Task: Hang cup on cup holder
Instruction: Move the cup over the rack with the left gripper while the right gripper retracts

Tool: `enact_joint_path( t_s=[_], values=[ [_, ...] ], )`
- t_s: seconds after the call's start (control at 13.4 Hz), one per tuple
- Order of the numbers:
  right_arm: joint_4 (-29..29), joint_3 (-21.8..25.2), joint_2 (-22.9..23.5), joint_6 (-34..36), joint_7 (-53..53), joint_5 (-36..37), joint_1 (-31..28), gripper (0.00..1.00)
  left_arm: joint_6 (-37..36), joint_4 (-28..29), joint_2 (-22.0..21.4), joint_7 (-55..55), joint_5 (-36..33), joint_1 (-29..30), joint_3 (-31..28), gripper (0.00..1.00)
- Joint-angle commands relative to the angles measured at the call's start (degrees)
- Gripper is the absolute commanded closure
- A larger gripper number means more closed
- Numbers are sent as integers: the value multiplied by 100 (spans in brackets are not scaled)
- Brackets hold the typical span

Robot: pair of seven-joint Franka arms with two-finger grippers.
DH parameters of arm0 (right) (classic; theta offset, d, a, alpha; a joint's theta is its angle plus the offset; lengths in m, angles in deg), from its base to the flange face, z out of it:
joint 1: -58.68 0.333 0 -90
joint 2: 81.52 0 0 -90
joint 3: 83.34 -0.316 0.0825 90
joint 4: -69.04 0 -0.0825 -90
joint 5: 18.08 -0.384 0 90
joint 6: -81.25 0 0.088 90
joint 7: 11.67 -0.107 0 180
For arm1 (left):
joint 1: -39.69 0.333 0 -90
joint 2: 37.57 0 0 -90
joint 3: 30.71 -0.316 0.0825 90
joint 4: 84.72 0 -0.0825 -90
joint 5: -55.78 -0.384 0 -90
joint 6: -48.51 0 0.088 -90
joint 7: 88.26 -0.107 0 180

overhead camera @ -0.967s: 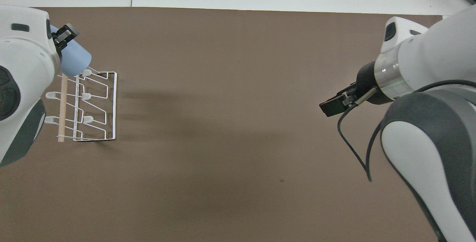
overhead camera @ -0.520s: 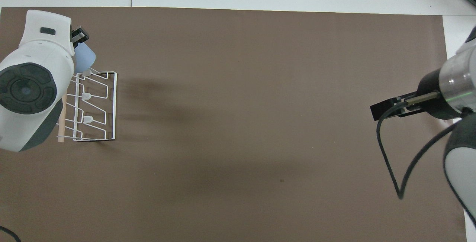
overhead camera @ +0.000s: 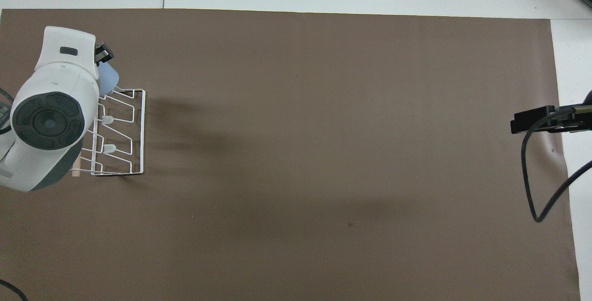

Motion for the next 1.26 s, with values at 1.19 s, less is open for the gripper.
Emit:
enact_joint_path(
  t_s=[1.19],
  values=[
    [661,-21,-421,-47,-155,-243,119,0,-212,570,-452,177,-181,-69,48,100]
  ],
)
